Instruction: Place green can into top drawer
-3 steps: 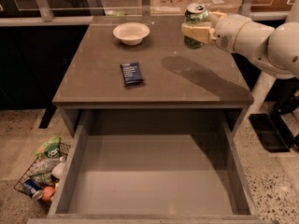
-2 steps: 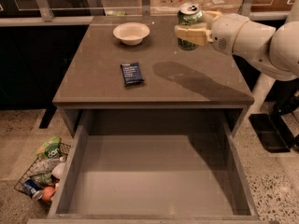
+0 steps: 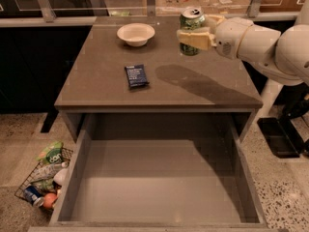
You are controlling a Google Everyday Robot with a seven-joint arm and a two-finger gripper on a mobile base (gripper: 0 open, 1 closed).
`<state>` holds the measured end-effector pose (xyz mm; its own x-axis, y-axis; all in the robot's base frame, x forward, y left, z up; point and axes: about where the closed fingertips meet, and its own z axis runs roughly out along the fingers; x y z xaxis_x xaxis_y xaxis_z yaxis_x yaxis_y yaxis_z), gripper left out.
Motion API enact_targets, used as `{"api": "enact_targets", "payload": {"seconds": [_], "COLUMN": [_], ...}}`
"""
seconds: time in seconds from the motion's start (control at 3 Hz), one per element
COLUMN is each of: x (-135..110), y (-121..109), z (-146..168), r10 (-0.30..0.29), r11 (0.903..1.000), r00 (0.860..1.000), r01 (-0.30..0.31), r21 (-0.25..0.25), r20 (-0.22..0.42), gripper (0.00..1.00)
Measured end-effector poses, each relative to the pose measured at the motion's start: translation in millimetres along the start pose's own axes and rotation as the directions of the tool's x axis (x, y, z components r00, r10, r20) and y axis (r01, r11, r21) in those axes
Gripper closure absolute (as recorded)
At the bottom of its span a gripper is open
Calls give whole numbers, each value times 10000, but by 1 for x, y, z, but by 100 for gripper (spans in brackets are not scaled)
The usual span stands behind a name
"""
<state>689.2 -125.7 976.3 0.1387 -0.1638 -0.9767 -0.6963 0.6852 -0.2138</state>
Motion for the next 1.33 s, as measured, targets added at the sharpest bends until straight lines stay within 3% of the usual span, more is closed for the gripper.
{"api": "enact_targets", "payload": {"seconds": [0.67, 1.0, 1.33], "x": [-2, 14, 65], "y": [72, 104, 134], "z": [-46, -79, -107], "r10": [360, 511, 899], "r11": [9901, 9816, 9730], "r00": [9989, 9978, 9954], "r01": [-396, -581, -947], "r21": [-1344, -1821, -2104], "r20": [-290, -432, -322], "gripper": [100, 100, 100]}}
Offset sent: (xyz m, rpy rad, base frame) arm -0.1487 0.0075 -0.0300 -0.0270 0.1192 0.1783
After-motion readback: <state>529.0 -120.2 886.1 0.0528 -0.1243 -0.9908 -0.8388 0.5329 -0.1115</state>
